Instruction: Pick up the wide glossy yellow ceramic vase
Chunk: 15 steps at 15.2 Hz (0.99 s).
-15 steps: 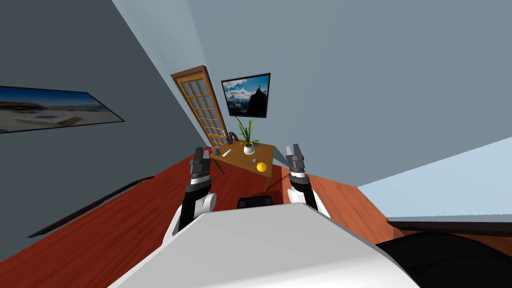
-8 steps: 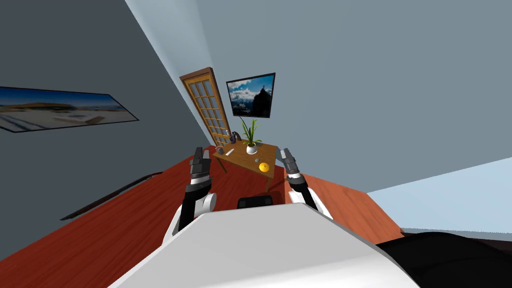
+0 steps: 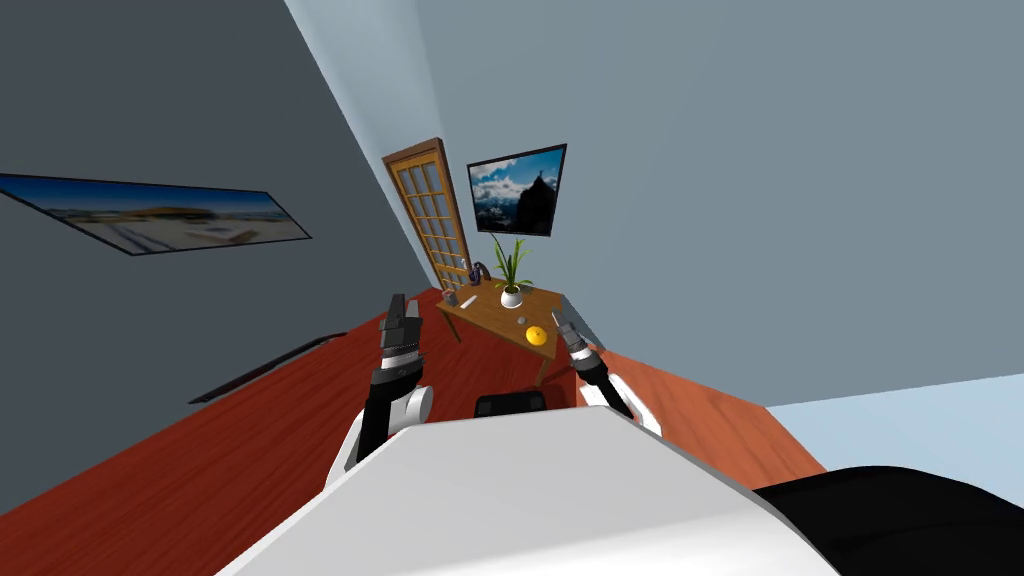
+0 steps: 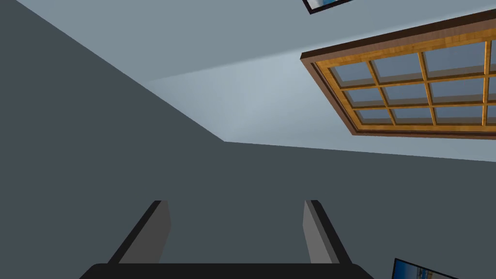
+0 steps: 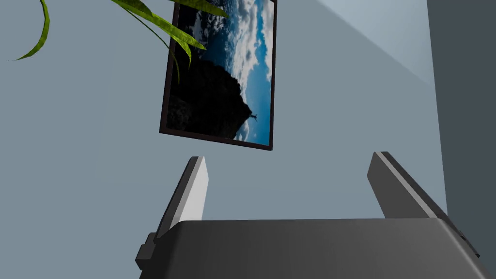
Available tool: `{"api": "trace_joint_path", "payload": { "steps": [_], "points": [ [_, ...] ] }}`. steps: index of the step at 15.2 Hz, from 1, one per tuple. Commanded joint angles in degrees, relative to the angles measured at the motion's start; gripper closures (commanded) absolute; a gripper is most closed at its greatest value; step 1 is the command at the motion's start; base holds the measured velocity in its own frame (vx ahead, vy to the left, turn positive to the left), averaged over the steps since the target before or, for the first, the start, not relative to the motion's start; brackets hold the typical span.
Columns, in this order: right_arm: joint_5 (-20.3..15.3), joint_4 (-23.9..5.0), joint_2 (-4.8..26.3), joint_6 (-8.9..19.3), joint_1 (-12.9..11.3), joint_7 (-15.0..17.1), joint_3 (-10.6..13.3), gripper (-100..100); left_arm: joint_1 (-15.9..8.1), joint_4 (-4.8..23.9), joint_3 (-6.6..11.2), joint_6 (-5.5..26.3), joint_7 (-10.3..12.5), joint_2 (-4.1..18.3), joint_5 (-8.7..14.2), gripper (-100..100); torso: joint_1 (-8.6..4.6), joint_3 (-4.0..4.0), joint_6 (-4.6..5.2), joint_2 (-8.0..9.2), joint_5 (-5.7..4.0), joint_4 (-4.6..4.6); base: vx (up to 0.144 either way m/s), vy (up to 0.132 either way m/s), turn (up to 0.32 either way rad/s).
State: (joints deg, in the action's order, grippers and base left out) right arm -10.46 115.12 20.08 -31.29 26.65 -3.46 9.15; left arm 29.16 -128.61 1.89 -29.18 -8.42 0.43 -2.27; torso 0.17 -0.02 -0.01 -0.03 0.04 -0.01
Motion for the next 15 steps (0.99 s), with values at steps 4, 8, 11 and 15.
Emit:
{"api": "trace_joint_path", "payload": {
  "steps": [4, 8, 11, 15],
  "points": [
    [-1.4, -5.1, 4.3, 1.2, -1.8, -0.3, 1.8, -100, 0.0, 0.0, 0.0, 0.0, 0.0, 0.0, 0.0, 0, -0.04, 0.01, 0.01, 0.02, -0.01, 0.01, 0.001, 0.034, 0.088],
    [-2.6, -9.9, 7.8, 2.3, -3.1, -0.6, 3.5, -100, 0.0, 0.0, 0.0, 0.0, 0.0, 0.0, 0.0, 0, -0.02, 0.0, -0.01, 0.0, 0.0, 0.0, 0.006, 0.039, 0.139],
    [-3.3, -12.5, 9.6, 2.8, -3.8, -0.7, 4.3, -100, 0.0, 0.0, 0.0, 0.0, 0.0, 0.0, 0.0, 0, 0.01, 0.0, -0.01, -0.01, 0.0, 0.0, 0.006, 0.046, 0.121],
    [-4.6, -17.4, 13.0, 3.9, -5.2, -1.0, 6.0, -100, 0.0, 0.0, 0.0, 0.0, 0.0, 0.0, 0.0, 0, 0.0, -0.01, -0.01, -0.01, 0.0, 0.0, 0.01, 0.043, 0.147]
  ]
}}
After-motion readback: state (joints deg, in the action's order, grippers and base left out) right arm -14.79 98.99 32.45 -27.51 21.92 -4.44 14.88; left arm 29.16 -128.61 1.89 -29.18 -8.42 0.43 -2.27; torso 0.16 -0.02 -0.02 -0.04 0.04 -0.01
